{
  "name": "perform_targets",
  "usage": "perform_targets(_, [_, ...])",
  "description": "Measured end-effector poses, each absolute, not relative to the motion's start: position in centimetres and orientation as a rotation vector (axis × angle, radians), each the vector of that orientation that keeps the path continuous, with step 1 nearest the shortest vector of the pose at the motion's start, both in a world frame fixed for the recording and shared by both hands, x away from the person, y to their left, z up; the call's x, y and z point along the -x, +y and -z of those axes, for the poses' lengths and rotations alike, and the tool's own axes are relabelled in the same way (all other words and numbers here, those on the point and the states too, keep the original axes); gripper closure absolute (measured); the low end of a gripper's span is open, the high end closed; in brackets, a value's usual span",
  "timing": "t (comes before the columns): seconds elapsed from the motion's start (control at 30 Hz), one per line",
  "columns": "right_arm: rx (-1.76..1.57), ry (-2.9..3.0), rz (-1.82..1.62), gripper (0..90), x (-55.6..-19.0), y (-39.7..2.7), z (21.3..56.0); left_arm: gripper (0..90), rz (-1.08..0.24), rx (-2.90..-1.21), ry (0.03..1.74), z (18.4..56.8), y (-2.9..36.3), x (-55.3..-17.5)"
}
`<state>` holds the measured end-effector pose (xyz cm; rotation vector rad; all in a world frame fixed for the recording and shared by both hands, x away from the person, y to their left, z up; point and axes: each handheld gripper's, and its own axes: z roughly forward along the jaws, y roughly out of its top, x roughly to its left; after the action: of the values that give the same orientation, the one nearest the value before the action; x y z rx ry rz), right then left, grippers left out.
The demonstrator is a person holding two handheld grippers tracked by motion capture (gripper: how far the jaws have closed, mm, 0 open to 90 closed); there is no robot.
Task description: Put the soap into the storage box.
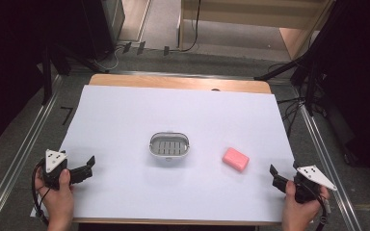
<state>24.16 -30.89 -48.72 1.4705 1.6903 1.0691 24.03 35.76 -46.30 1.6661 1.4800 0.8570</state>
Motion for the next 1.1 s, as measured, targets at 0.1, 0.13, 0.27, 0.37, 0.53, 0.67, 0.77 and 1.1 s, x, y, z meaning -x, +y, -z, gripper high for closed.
perform_targets(0.1, [-1.486,1.712,-1.030,14.9,-24.4,-30.8,48.7,0.1,-0.859,-1.669,1.477,46.3,35.7,-24.0])
perform_targets(0.13, [-1.484,1.723,-1.034,16.3,-24.5,-30.8,48.8,0.1,-0.861,-1.673,1.474,46.3,35.7,-24.0])
perform_targets(0.27, [-1.486,1.726,-0.958,16.0,-24.6,-30.2,48.8,0.1,-0.859,-1.668,1.477,46.3,35.7,-24.0])
perform_targets(0.37, [-1.491,1.726,-0.970,13.7,-24.6,-30.3,48.8,0.1,-0.859,-1.669,1.477,46.3,35.7,-24.0])
perform_targets(0.53, [-1.478,1.737,-1.014,13.7,-24.4,-30.5,48.8,0.1,-0.859,-1.670,1.481,46.3,35.7,-24.1])
perform_targets(0.67, [-1.469,1.801,-1.120,13.6,-24.1,-31.0,48.7,0.1,-0.853,-1.675,1.488,46.3,35.7,-24.2])
perform_targets(0.77, [-1.501,1.823,-1.192,13.7,-23.9,-31.6,48.6,0.1,-0.847,-1.677,1.491,46.3,35.7,-24.2])
perform_targets(1.1, [-1.460,1.916,-1.128,13.6,-24.1,-31.0,48.2,0.1,-0.858,-1.675,1.487,46.4,35.7,-24.2])
